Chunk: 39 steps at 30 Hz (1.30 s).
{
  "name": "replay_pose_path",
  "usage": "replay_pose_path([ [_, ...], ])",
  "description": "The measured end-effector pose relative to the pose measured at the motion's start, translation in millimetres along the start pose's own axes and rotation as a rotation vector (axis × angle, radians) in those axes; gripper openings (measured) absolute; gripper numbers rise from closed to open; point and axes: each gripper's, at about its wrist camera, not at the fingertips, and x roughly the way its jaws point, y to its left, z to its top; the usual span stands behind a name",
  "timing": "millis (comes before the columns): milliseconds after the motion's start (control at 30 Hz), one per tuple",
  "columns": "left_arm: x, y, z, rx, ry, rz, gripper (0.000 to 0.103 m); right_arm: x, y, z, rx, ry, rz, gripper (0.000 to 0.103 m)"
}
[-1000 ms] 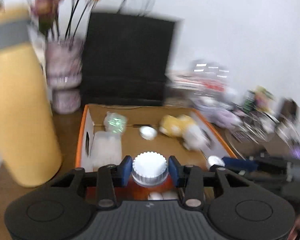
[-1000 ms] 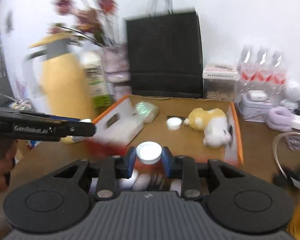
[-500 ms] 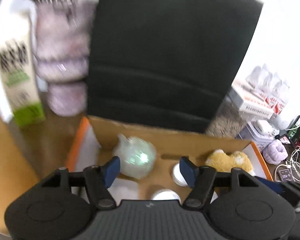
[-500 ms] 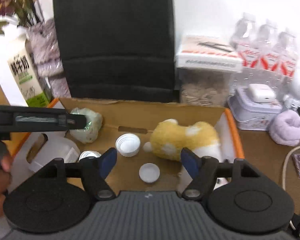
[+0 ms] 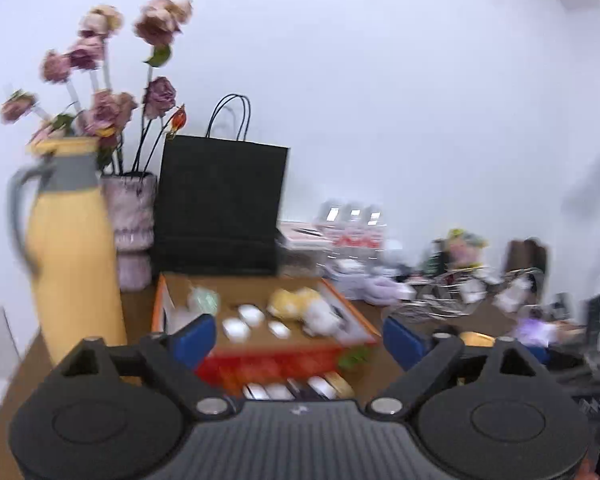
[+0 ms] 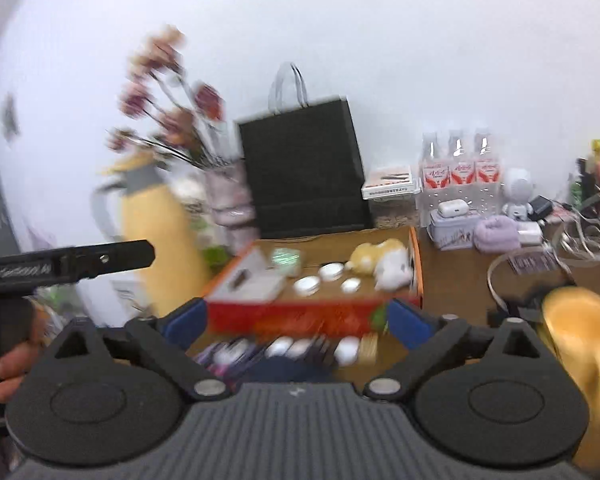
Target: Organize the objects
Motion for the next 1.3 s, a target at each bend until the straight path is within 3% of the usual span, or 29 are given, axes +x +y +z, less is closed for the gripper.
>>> replay_pose_path([
  [100, -54, -11, -51, -0.035, 0.017, -0.042, 0.095, -67, 8, -53, -0.049, -0.005, -0.053, 0.103],
  [200, -78, -30, -104, -0.080, 0.063, 0.065, 0.094, -90, 20, -100, -0.184, 0.127, -0.234, 0.103],
  [267, -80, -42, -124, -0.100, 0.149, 0.101, 0.092, -94, 16, -118, -0.136, 0.176, -0.232, 0.103],
  [333, -82, -52, -127, -0.050, 0.199, 0.110, 0.087, -93, 13, -118, -0.068, 0.170, -0.179, 0.103],
  [433, -96, -61, -111, 0.024, 0.112, 0.139, 0.089, -98, 29, -106, -0.122, 0.075, -0.154, 0.103],
  [533, -97, -62, -96, -0.003, 0.076, 0.126, 0.089, -111, 40, -101, -0.165, -0.016, -0.143, 0.103],
  [633, -86, -64, -101, -0.021, 0.095, 0.122, 0.089, -111, 28, -104, -0.120, -0.005, -0.123, 0.103],
  [833, -63, -37, -129, -0.074, 0.167, 0.184, 0.088, -79, 10, -102, -0.110, 0.084, -0.166, 0.103],
  [1000, -8, 3, -115, -0.036, 0.169, 0.246, 0.078, -16, 20, -77, -0.194, 0.092, -0.136, 0.097],
  [1067, 22, 18, -104, 0.018, 0.162, 0.266, 0.066, 16, 23, -63, -0.213, 0.085, -0.108, 0.090],
  [1133, 56, 34, -91, 0.050, 0.196, 0.300, 0.046, 52, 24, -50, -0.197, 0.130, -0.082, 0.066],
  [1233, 95, 53, -73, 0.040, 0.198, 0.237, 0.051, 89, 28, -44, -0.206, 0.134, -0.018, 0.063],
  [1300, 125, 59, -64, 0.060, 0.226, 0.191, 0.060, 118, 21, -39, -0.190, 0.146, -0.033, 0.063],
])
